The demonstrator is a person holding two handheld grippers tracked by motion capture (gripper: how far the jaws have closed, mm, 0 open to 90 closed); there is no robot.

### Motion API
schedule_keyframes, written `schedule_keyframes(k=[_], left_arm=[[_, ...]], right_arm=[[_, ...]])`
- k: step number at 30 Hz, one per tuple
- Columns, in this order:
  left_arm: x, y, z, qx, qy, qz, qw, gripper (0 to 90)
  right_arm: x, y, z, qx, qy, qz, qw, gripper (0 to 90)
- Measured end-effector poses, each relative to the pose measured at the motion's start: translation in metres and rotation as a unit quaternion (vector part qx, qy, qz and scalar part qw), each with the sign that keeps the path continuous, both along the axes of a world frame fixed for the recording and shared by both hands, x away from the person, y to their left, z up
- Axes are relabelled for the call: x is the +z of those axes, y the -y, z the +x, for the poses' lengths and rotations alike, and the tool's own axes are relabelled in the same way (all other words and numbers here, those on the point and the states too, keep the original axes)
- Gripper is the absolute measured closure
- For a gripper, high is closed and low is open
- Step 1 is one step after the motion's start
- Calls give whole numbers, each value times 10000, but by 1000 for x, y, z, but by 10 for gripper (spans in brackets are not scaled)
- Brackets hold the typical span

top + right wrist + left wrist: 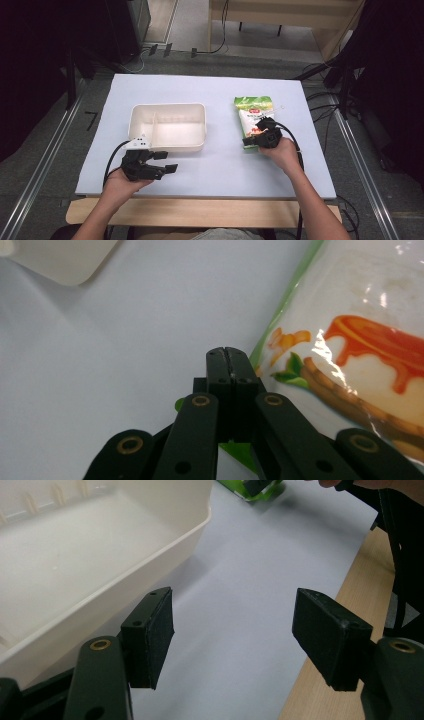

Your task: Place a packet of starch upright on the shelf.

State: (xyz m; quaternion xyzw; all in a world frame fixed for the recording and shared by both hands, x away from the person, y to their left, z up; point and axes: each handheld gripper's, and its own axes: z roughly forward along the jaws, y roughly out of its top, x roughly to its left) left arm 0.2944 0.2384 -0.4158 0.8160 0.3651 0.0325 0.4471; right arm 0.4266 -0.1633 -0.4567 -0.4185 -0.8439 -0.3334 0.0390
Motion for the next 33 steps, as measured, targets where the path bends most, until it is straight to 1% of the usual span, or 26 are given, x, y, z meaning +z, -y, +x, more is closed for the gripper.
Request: schedule_keyframes(k=[1, 2, 4, 5, 6, 7, 8, 9, 10, 12, 13, 14, 15, 16, 17, 19, 20, 21, 22, 24, 28, 29, 31, 32, 33], left_arm=[[0, 0, 0, -10, -7, -12, 10000, 336], [0, 1, 1, -13, -22, 29, 10000, 336], [-1, 2, 1, -16, -19, 31, 10000, 336], [-1, 2, 1, -17, -19, 23, 10000, 336], [-1, 2, 1, -41, -25, 20, 10000, 336], [-1, 2, 1, -37, -31, 38, 10000, 336], [-1, 2, 1, -44, -27, 46, 10000, 336], [-1, 2, 1, -44, -27, 38, 10000, 336], [-2, 3, 1, -32, -39, 24, 10000, 336], [-2, 3, 1, -32, -51, 56, 10000, 336], [-2, 3, 1, -42, -38, 48, 10000, 336], [-2, 3, 1, -31, -25, 51, 10000, 336], [-2, 3, 1, -36, -24, 51, 10000, 336], [-2, 3, 1, -30, -32, 51, 10000, 336], [-2, 3, 1, -30, -32, 51, 10000, 336], [-2, 2, 1, -41, -32, 67, 10000, 336], [-2, 2, 0, -28, -27, 63, 10000, 336], [-2, 2, 0, -25, -30, 55, 10000, 336], [-2, 2, 0, -16, -33, 52, 10000, 336], [-2, 2, 0, -22, -35, 78, 10000, 336], [-2, 1, -1, -15, -30, 109, 9999, 336], [-2, 1, -2, -4, -37, 97, 9999, 336], [-3, 1, -3, 4, -38, 97, 9999, 336], [-3, 1, -4, 10, -36, 95, 9999, 336], [-2, 0, -5, 28, -39, 122, 9999, 336]], right_arm=[[0, 1, -2, -8, 37, 8, 10000, 900], [0, 1, -2, -24, 51, 30, 10000, 900], [0, 1, -2, -25, 21, 44, 10000, 889], [2, 1, -2, -69, -44, 129, 9999, 827], [2, 1, -2, -69, -44, 129, 9999, 827], [5, 1, -2, -67, 47, 72, 9999, 808], [8, 0, -3, -62, 103, 12, 9999, 770], [11, 0, -3, -90, 144, 4, 9999, 739], [13, 0, -3, -99, 198, 19, 9998, 698], [18, 2, -2, -150, 267, 60, 9995, 652], [20, 3, -2, -205, 278, 118, 9993, 622], [22, 4, -2, -245, 337, 163, 9990, 590], [24, 6, -2, -302, 409, 133, 9986, 570], [31, 11, -1, -341, 535, 97, 9979, 546], [31, 11, -1, -341, 535, 97, 9979, 546], [37, 20, 1, -472, 596, 146, 9970, 519], [40, 24, 1, -558, 593, 193, 9965, 508], [44, 32, 2, -681, 624, 174, 9956, 489], [44, 32, 2, -681, 624, 174, 9956, 489], [45, 40, 3, -749, 690, 154, 9947, 452], [44, 57, 8, -984, 724, 113, 9924, 410], [44, 57, 8, -984, 724, 113, 9924, 410], [42, 62, 11, -1071, 701, 114, 9917, 410], [39, 66, 15, -1161, 695, 103, 9908, 413], [39, 66, 15, -1161, 695, 103, 9908, 413]])
